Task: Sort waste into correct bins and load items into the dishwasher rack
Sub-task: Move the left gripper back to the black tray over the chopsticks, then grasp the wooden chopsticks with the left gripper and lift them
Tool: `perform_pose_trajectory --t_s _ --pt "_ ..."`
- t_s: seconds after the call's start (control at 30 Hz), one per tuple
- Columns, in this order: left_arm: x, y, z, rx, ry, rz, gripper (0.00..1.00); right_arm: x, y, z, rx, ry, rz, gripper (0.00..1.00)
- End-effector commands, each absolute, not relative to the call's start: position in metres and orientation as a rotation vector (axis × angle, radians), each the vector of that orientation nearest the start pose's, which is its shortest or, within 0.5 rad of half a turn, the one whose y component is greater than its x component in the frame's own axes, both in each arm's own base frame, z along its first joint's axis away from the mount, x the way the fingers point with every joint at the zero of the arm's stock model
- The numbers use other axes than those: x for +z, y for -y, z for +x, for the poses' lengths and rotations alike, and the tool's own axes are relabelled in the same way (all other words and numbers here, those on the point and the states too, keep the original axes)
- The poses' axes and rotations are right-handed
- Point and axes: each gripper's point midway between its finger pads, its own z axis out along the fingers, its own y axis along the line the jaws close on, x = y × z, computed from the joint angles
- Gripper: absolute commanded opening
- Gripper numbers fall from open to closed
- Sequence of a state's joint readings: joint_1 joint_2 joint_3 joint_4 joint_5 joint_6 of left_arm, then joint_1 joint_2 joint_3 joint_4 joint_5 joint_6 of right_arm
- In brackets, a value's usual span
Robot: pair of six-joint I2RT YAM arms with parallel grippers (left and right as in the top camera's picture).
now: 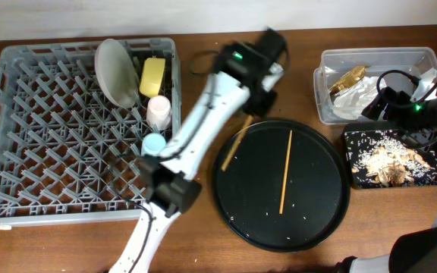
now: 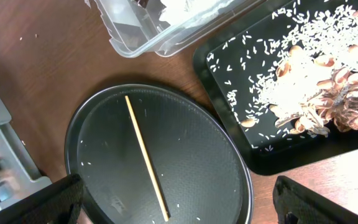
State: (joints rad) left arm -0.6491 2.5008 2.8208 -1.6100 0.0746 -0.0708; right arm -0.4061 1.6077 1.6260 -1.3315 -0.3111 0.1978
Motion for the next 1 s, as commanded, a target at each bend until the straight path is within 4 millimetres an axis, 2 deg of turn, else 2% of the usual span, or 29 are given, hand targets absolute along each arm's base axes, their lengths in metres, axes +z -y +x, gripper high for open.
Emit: perform_pose_trajectory --t_s 0.0,0.03,0.07,0.1,0.13,0.17,0.2,0.23,0.27,0.3,0.33,0.4,0.43,0.47,0.5,0.53,0.57,0.6,0.63,0.67,0.7,0.77,0.8,0.83,0.87,0.93,0.97 --pt "0.258 0.257 0.436 -0.269 -2.590 0.629 0.01 0.210 0.085 0.328 0.388 -2.725 0.773 0.98" --pt "0.290 0.221 0.441 -0.258 -2.544 0.528 0.01 0.210 0.085 0.328 0.388 -2.725 0.773 0.98" --pt "0.315 0.192 0.438 -0.243 -2.519 0.457 0.01 0.210 0.085 0.328 0.388 -2.725 0.773 0.98" --pt "0.331 0.161 0.427 -0.198 -2.529 0.390 0.01 0.210 0.085 0.328 0.389 -2.725 0.773 0.98" --pt "0.334 0.120 0.411 -0.074 -2.579 0.300 0.01 0.210 0.085 0.328 0.389 -2.725 0.773 0.98" --pt "0.327 0.069 0.395 0.099 -2.648 0.137 0.01 0.210 0.085 0.328 0.389 -2.725 0.773 0.98" --pt "0.310 0.033 0.379 0.181 -2.731 0.060 0.01 0.210 0.085 0.328 0.388 -2.725 0.774 0.98" --pt "0.283 0.005 0.371 0.229 -2.829 0.028 0.01 0.210 0.085 0.328 0.389 -2.724 0.773 0.98" --pt "0.266 -0.007 0.373 0.242 -2.865 -0.014 0.01 0.210 0.085 0.328 0.389 -2.724 0.773 0.99" --pt "0.228 -0.022 0.386 0.248 -2.897 -0.021 0.01 0.210 0.085 0.328 0.387 -2.724 0.773 0.99" --pt "0.196 -0.023 0.396 0.260 -2.907 0.088 0.01 0.210 0.085 0.328 0.387 -2.724 0.773 0.98" --pt "0.160 -0.021 0.405 0.250 -2.900 0.120 0.01 0.210 0.085 0.328 0.388 -2.726 0.774 0.98" --pt "0.157 -0.019 0.407 0.233 -2.893 0.120 0.12 0.210 0.085 0.327 0.389 -2.726 0.774 0.98" --pt "0.158 -0.019 0.409 0.234 -2.884 0.118 0.33 0.210 0.085 0.327 0.389 -2.726 0.774 0.98" --pt "0.158 -0.018 0.410 0.222 -2.880 0.119 0.43 0.210 0.085 0.327 0.389 -2.726 0.774 0.98" --pt "0.158 -0.014 0.411 0.191 -2.879 0.122 0.55 0.210 0.085 0.327 0.389 -2.726 0.774 0.98" --pt "0.161 -0.008 0.413 0.139 -2.868 0.128 0.60 0.210 0.085 0.327 0.389 -2.726 0.774 0.98" --pt "0.169 0.002 0.415 0.055 -2.856 0.139 0.60 0.210 0.085 0.327 0.388 -2.727 0.774 0.99" --pt "0.187 0.023 0.415 -0.081 -2.829 0.174 0.60 0.210 0.085 0.327 0.388 -2.727 0.775 0.98" --pt "0.205 0.060 0.413 -0.180 -2.793 0.271 0.62 0.210 0.085 0.327 0.388 -2.727 0.774 0.98" --pt "0.207 0.097 0.409 -0.242 -2.781 0.312 0.62 0.210 0.086 0.327 0.377 -2.727 0.776 0.98" --pt "0.198 0.176 0.397 -0.311 -2.770 0.437 0.62 0.209 0.089 0.327 0.356 -2.727 0.778 0.98" --pt "0.187 0.215 0.392 -0.339 -2.756 0.522 0.61 0.209 0.089 0.327 0.356 -2.728 0.779 0.98" --pt "0.167 0.258 0.384 -0.367 -2.755 0.603 0.61 0.209 0.089 0.327 0.356 -2.729 0.779 0.98" --pt "0.148 0.284 0.376 -0.375 -2.768 0.669 0.61 0.209 0.089 0.327 0.356 -2.728 0.779 0.99" --pt "0.079 0.348 0.354 -0.370 -2.795 0.847 0.60 0.209 0.089 0.327 0.357 -2.729 0.779 0.99" --pt "0.062 0.358 0.350 -0.367 -2.806 0.868 0.60 0.209 0.088 0.326 0.358 -2.731 0.780 0.98"
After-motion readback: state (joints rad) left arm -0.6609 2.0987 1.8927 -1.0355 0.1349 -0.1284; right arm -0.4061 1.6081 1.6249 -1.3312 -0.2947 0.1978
